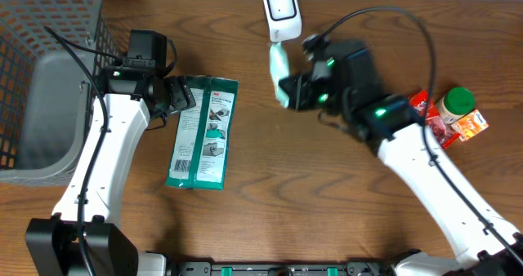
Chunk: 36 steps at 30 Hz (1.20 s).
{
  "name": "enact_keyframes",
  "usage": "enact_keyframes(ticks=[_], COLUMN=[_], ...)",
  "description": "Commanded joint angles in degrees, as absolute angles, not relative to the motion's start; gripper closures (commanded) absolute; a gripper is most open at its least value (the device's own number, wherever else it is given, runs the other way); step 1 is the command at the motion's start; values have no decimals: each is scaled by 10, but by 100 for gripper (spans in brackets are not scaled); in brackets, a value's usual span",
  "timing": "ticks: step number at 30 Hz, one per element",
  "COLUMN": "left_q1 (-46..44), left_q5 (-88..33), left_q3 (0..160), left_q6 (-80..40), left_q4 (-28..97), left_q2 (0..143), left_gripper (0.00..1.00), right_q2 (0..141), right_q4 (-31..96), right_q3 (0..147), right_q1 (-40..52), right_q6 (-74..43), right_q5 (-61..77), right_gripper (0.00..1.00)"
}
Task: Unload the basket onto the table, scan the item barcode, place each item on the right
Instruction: 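Hold the wipes pack in front of the white scanner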
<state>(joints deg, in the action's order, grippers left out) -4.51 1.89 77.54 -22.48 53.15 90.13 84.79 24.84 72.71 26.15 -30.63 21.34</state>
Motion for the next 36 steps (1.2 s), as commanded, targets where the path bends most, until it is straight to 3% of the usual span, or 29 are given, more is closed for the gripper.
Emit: enact_keyframes(ticks=[1,10,22,28,36], left_q1=[-43,-43,-43,-43,-43], left_q5=[26,26,26,26,26], left_q3=[784,784,784,784,784], left_q6=[-222,-222,-222,-222,-222], left_q4=[533,533,533,533,533], left_q2=[899,899,899,899,899], left_gripper=[14,14,14,14,14], right_q2=[853,943,1179,1310,1509], right_q4=[213,-43,-416,-491,-542], right_q3=[790,872,877,931,1163], right_q1=[225,190,127,109,114], right_q6=[-393,-617,-892,-967,-1075], right_q5=[350,439,428,419,425], right_gripper=[99,99,99,99,99])
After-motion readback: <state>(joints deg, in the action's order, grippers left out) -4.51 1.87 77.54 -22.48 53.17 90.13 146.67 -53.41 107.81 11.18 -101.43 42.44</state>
